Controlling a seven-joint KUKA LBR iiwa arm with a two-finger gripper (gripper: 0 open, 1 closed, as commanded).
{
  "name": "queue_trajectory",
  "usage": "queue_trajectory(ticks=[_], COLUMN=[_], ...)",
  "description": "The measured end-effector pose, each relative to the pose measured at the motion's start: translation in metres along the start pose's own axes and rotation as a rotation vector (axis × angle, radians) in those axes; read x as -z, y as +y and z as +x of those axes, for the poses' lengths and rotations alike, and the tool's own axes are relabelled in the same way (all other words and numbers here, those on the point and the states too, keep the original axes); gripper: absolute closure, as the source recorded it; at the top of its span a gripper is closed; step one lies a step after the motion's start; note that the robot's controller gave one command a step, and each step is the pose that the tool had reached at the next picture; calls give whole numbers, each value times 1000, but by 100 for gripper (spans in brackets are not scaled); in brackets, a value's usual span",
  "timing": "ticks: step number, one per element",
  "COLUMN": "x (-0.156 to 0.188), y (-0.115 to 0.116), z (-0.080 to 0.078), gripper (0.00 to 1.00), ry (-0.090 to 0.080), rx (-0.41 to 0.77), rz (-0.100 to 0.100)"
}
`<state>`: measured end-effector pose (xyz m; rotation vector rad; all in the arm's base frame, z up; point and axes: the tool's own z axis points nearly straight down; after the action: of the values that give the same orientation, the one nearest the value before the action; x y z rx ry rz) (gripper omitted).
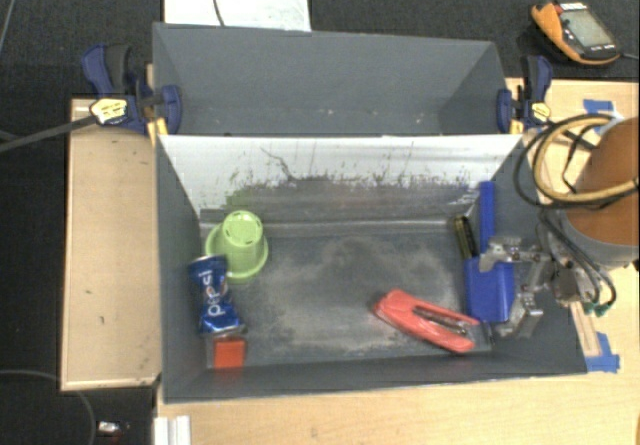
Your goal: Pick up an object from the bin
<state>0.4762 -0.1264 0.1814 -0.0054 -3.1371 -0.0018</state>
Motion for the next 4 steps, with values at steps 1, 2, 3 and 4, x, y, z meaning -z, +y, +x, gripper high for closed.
queue_trajectory(ticks=[1, 2, 3, 4], x=[3, -69, -94, -81], y=[0, 44, 54, 102], z=[-2, -4, -2, -1], gripper=[0, 0, 0, 0], ry=[-7, -12, -7, -9], rx=[6, -100, -109, -315], rz=[2, 1, 1, -2])
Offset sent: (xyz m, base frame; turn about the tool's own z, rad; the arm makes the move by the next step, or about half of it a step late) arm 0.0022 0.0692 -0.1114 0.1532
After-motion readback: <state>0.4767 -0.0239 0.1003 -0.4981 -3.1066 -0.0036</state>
